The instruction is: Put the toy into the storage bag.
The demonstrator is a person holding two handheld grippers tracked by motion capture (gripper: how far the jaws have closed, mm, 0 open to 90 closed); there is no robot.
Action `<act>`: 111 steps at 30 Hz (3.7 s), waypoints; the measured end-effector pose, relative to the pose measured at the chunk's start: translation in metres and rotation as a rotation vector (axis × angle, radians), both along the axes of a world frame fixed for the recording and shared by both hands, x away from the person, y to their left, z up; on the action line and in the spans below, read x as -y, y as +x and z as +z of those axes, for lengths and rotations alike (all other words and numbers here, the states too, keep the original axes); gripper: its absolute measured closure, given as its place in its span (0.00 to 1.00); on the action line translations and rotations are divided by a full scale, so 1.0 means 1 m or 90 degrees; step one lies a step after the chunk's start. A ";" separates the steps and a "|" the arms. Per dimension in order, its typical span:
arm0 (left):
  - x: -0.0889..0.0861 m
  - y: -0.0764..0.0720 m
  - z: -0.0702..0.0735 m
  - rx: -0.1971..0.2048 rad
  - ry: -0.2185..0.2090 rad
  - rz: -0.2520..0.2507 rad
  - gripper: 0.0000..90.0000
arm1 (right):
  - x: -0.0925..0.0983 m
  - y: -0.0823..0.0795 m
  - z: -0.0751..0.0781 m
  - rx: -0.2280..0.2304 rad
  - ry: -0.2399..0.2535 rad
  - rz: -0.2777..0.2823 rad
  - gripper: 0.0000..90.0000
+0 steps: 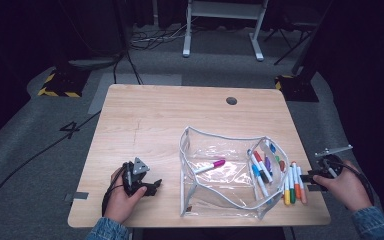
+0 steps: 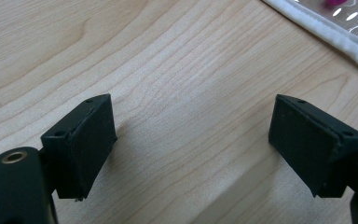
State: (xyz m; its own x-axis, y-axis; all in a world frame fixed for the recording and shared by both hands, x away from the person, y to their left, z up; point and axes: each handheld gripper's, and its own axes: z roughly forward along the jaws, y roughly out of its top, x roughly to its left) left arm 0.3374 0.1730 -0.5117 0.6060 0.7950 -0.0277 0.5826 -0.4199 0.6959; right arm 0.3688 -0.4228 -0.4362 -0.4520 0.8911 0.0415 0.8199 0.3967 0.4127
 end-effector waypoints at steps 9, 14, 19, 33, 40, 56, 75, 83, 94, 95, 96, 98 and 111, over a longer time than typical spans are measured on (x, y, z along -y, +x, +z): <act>0.000 0.000 0.000 0.001 0.000 -0.001 0.17 | 0.004 0.005 -0.025 -0.029 -0.015 -0.007 0.66; 0.000 0.000 0.000 0.000 0.000 0.000 0.17 | 0.007 0.006 -0.028 -0.039 -0.051 0.004 0.74; 0.000 0.000 0.000 0.000 0.000 0.000 0.17 | 0.004 0.005 -0.031 -0.051 -0.054 -0.009 0.77; 0.000 0.000 0.000 0.000 0.000 0.000 0.17 | 0.005 0.002 -0.023 -0.041 -0.036 -0.068 0.85; 0.000 0.000 0.000 0.000 0.000 0.000 0.17 | 0.004 0.000 -0.006 -0.023 -0.022 -0.061 0.85; 0.000 0.000 0.000 0.000 0.000 0.000 0.17 | -0.023 -0.011 0.075 0.043 0.036 0.028 0.86; 0.000 0.000 0.000 0.000 0.000 0.000 0.17 | -0.089 -0.017 0.157 0.095 0.087 0.173 0.85; 0.000 0.000 0.000 0.000 0.000 0.000 0.17 | -0.133 -0.022 0.176 0.088 0.070 0.251 0.85; 0.000 0.000 0.000 0.001 0.002 -0.001 0.17 | -0.188 -0.026 0.174 0.057 0.060 0.353 0.85; 0.000 0.000 0.000 0.001 0.003 -0.001 0.17 | -0.192 -0.026 0.172 0.050 0.060 0.360 0.85; 0.000 0.000 0.000 0.001 0.003 -0.001 0.17 | -0.197 -0.026 0.171 0.046 0.058 0.368 0.85; 0.000 0.000 0.000 0.001 0.002 -0.001 0.17 | -0.205 -0.025 0.167 0.036 0.054 0.382 0.85; 0.000 0.000 0.000 0.002 0.002 -0.001 0.17 | -0.247 -0.023 0.139 -0.015 0.021 0.458 0.85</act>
State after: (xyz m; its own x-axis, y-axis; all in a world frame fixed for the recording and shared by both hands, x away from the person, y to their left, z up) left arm 0.3375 0.1732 -0.5116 0.6074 0.7941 -0.0230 0.5801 -0.4235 0.6958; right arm 0.3462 -0.1755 -0.2972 -0.9252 0.3709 0.0802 0.3688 0.8291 0.4202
